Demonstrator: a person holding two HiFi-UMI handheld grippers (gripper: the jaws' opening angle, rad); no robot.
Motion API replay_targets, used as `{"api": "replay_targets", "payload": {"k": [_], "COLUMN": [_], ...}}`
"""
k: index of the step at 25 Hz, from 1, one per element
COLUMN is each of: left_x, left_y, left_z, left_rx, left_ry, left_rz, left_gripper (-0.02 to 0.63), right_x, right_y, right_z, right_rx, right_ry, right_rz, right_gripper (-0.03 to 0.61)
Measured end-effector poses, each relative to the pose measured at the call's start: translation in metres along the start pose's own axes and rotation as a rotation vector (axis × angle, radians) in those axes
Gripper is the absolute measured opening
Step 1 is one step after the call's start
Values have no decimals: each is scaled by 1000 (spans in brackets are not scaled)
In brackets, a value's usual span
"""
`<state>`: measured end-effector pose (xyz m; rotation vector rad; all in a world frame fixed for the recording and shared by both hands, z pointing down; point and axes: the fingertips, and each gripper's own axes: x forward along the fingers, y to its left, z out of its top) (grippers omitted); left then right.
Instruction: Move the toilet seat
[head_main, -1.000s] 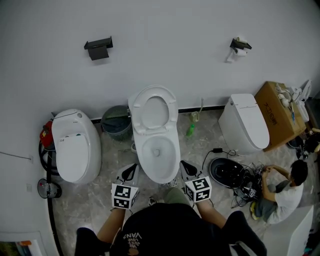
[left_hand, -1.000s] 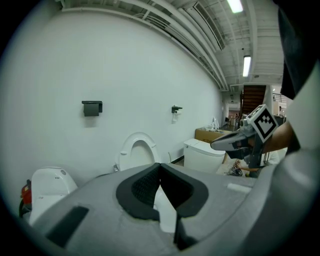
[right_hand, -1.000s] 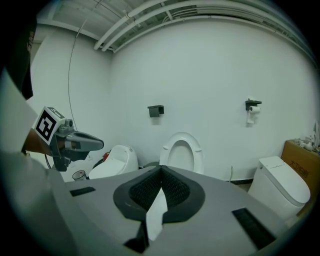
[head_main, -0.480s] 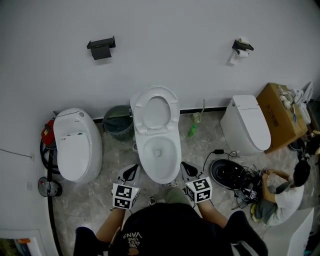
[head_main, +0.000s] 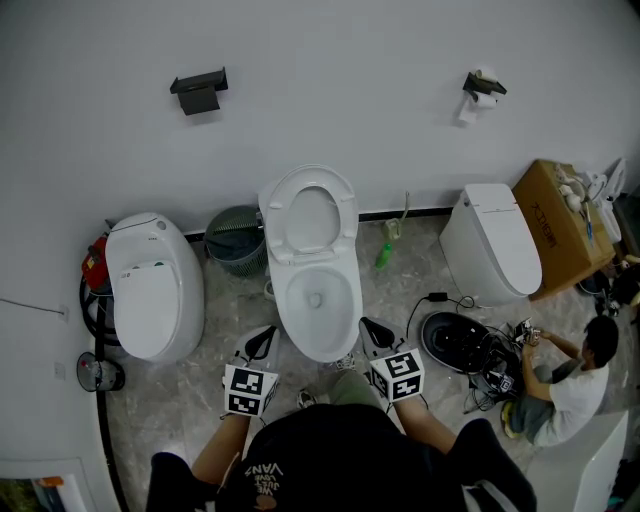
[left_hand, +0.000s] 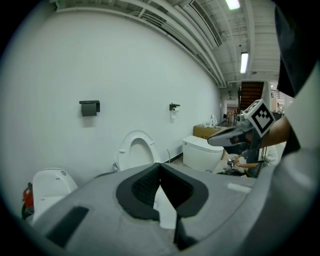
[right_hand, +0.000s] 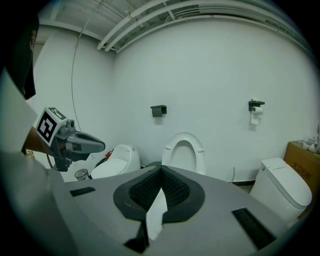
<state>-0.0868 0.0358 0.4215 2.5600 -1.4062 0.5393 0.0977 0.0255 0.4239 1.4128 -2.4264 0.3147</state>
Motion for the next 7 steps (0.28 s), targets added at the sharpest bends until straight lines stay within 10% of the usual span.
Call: {"api": "replay_targets", "payload": {"k": [7], "left_x": [1], "left_y": [-4], "left_z": [-3], "left_rx": [-1], "left_ry": [2], "left_rz": [-3], "left_gripper": [3], "right_x": [-2], "right_y": [3], "right_z": [-3], "right_rx": [18], "right_ry": [-1], "right_rz": [6], "right_gripper": [0]}}
